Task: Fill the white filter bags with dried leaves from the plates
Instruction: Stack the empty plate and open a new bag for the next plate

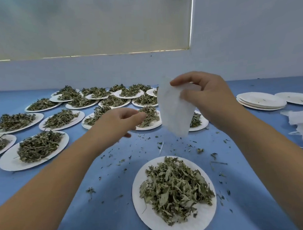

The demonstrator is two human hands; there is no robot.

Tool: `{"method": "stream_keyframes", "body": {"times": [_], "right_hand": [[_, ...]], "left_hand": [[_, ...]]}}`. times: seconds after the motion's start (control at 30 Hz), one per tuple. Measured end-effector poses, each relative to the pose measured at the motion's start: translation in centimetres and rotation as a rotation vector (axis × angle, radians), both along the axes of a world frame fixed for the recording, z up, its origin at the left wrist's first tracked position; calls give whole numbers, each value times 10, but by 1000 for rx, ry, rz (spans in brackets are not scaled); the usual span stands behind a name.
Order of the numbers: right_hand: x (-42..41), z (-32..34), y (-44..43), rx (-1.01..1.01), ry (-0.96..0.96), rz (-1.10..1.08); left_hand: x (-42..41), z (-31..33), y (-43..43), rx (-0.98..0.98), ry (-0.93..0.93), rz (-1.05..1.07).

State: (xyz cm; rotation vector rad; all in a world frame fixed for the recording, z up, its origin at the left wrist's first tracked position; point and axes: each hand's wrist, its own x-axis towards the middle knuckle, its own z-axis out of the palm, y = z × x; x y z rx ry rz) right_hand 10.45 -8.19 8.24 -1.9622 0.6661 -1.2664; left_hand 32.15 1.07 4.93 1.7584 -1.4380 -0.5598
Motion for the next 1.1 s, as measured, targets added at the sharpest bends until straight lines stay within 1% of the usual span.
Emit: {"method": "stream_keyframes", "body": {"times": [0.07, 0.1, 0.17, 0.23, 0.3, 0.37, 0.4, 0.5, 0.6, 0.63, 0.7, 0.77, 0.83, 0.93, 0.97, 1.03, 1.1], "right_hand": [[13, 7, 4, -35, -8, 50], [19, 10, 6, -55, -23, 75], [25, 12, 8, -75, -80, 119], [27, 10, 5, -54, -158, 137], [28, -2, -2, 9, -233, 122], [29, -21, -10, 144, -279, 134], [30, -30, -12, 211, -269, 152], [32, -46, -16, 327, -177, 196], [31, -49, -16, 476, -249, 289], [30, -50, -14, 478, -252, 307], [29, -52, -10, 419, -201, 321], [31, -53, -4, 407, -179, 324], [35, -55, 0, 471, -209, 326], [40, -59, 4, 537, -236, 255], [40, -60, 4, 558, -251, 237], [40, -60, 2, 617, -292, 220], [38, -59, -1, 685, -319, 197]], "left_hand": [[-3, -5, -7, -81, -74, -2], [-4, -8, -10, -110, -56, -28], [-6, -16, -13, -156, 59, -115], [-4, -23, -12, -178, 179, -165], [-1, -28, -14, -175, 230, -152], [-1, -31, -15, -186, 287, -137], [-2, -31, -15, -201, 336, -132], [-4, -28, -15, -200, 434, -97], [-4, -28, -15, -159, 492, -39], [-4, -28, -15, -153, 526, -20], [-5, -28, -14, -146, 568, 8], [-7, -28, -11, -132, 543, 32], [-10, -27, -7, -114, 510, 46], [-12, -24, -3, -112, 481, 29], [-12, -23, -2, -131, 415, 53], [-10, -24, -1, -192, 152, 167], [-5, -26, 1, -292, -91, 204]]}}
